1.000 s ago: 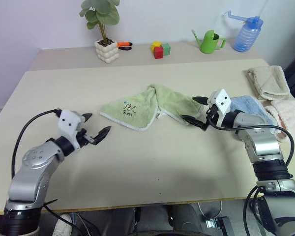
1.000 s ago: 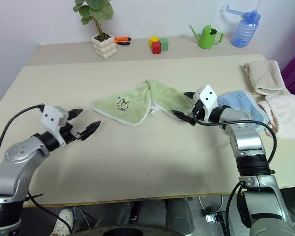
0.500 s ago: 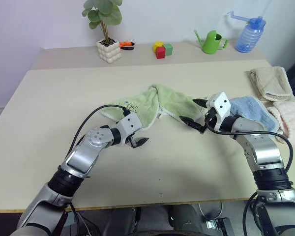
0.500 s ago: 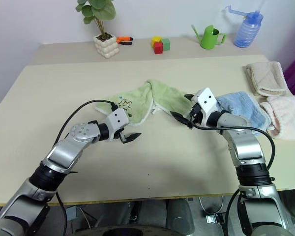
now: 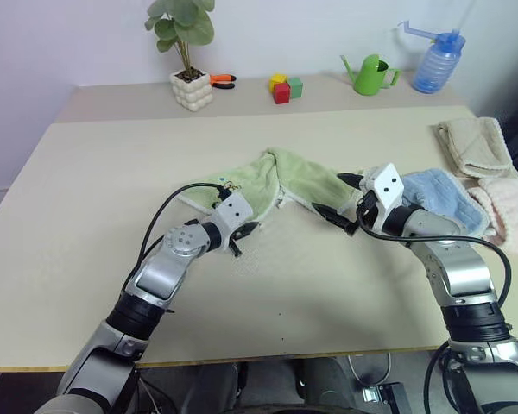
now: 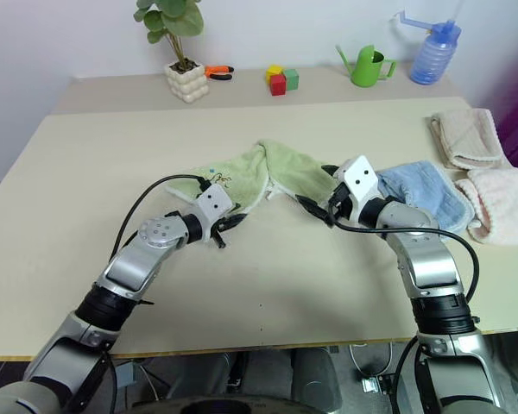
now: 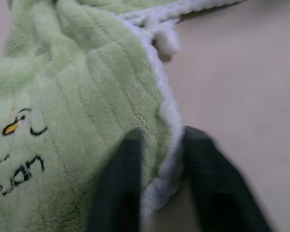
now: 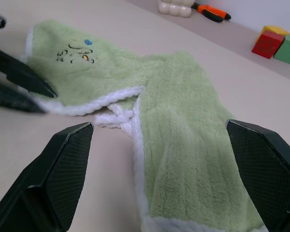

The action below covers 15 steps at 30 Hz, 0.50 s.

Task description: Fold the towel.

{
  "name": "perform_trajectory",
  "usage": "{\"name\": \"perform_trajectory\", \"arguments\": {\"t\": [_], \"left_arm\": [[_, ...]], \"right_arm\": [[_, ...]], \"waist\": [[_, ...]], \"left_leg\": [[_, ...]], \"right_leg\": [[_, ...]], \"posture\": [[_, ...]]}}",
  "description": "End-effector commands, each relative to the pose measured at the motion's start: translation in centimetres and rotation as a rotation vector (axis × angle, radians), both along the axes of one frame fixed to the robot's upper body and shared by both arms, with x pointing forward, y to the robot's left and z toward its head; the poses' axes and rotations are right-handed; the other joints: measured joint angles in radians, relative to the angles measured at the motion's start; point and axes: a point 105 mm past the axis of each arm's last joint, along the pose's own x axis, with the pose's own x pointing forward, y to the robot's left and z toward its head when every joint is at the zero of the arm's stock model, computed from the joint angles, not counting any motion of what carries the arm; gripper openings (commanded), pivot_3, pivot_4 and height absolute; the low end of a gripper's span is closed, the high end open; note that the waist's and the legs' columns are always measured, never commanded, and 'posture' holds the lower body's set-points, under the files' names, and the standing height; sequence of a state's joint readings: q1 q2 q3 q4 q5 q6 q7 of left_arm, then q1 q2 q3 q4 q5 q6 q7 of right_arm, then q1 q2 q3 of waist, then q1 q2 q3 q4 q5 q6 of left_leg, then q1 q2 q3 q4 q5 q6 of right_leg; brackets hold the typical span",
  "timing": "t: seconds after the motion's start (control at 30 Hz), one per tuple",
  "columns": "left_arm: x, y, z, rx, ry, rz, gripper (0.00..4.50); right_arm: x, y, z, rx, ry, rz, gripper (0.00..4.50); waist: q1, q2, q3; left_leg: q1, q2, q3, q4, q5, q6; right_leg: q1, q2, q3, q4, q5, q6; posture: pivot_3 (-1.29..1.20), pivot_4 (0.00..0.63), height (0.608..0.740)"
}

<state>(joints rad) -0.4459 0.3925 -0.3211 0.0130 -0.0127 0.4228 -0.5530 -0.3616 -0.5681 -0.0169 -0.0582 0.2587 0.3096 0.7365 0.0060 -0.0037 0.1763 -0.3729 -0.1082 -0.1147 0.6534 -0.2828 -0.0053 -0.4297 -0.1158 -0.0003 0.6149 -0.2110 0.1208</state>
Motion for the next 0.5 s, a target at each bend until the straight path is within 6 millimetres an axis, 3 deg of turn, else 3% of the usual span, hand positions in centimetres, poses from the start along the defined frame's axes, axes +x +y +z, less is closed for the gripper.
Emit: {"name": "perform_trajectory", "arguments": {"t": [0.03,0.23,0.33,0.5], "left_arm": [[1.0,2.7,0.3,0.025,-0.03,0.101,0.02],[1.2,4.2,3.0,-0.082,-0.091,0.166,0.02],[0.6,4.5,4.2,-0.108,-0.125,0.153,0.02],[-0.2,4.6,4.7,-0.116,-0.12,0.135,0.02]], "right_arm": [[-0.8,0.1,1.2,-0.004,-0.035,0.031,4.5],[-2.3,0.6,0.4,-0.087,-0.01,0.091,4.5],[-3.2,1.3,-0.6,-0.232,-0.033,0.145,4.5],[-2.1,0.4,-2.2,-0.504,-0.143,0.117,4.5]], "waist": [[0.0,0.0,0.0],[0.003,0.0,0.0],[0.005,0.0,0.0],[0.006,0.0,0.0]], "left_leg": [[0.0,0.0,0.0,0.0,0.0,0.0],[-0.001,0.0,0.0,0.0,0.0,0.001],[-0.001,0.0,0.0,0.0,0.0,0.0],[-0.001,0.0,0.001,0.0,0.0,0.0]], "right_leg": [[0.0,0.0,0.0,0.0,0.0,0.0],[-0.001,0.0,0.0,0.0,0.0,0.0],[-0.001,-0.001,0.0,0.0,0.0,0.0],[-0.001,-0.001,0.0,-0.001,0.0,0.0]], "posture": [[0.0,0.15,0.732],[0.0,0.15,0.732],[0.0,0.15,0.732],[0.0,0.15,0.732]]}}
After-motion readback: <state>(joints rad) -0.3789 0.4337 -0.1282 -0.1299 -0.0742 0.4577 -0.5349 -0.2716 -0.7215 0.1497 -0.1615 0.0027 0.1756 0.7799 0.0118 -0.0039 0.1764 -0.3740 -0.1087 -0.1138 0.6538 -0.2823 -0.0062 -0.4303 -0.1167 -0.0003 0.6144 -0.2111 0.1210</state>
